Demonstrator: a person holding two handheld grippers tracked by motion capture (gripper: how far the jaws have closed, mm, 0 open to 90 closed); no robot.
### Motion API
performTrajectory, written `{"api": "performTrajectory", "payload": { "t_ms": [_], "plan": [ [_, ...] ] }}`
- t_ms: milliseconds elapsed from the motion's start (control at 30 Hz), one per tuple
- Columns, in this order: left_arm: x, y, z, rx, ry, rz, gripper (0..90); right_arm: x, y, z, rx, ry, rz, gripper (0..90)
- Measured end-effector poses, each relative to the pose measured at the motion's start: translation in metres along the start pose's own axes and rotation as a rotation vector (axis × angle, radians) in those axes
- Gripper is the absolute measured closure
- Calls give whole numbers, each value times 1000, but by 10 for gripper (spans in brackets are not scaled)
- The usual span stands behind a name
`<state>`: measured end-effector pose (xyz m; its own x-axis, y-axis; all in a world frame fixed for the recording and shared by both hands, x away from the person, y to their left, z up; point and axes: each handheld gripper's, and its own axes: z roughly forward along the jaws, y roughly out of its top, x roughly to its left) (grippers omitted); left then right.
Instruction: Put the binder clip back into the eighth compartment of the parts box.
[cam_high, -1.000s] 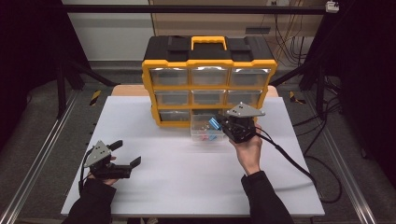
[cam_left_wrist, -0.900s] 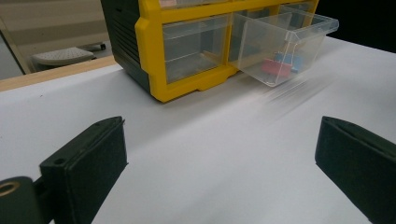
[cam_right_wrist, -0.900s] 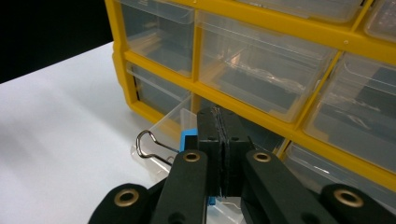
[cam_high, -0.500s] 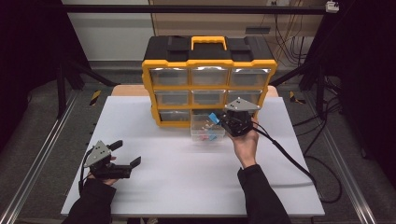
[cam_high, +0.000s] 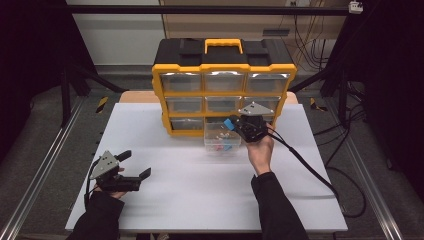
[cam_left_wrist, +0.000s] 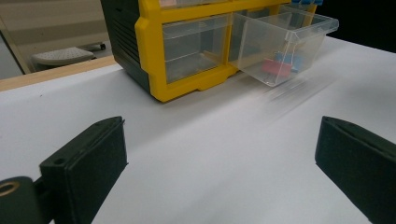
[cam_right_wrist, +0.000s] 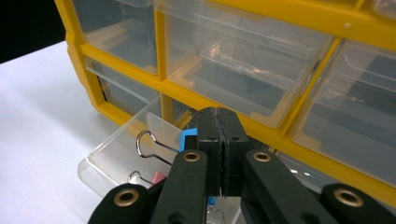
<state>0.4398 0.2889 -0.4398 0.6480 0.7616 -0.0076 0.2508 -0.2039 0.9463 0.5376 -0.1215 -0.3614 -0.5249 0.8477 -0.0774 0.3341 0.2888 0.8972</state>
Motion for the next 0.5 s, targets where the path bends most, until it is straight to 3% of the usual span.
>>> {"api": "performTrajectory", "payload": {
  "t_ms": [500],
  "plan": [
    [0, 0, 0, 1, 1, 1, 13, 3, -12, 18, 56, -9, -8, 894]
  ]
}}
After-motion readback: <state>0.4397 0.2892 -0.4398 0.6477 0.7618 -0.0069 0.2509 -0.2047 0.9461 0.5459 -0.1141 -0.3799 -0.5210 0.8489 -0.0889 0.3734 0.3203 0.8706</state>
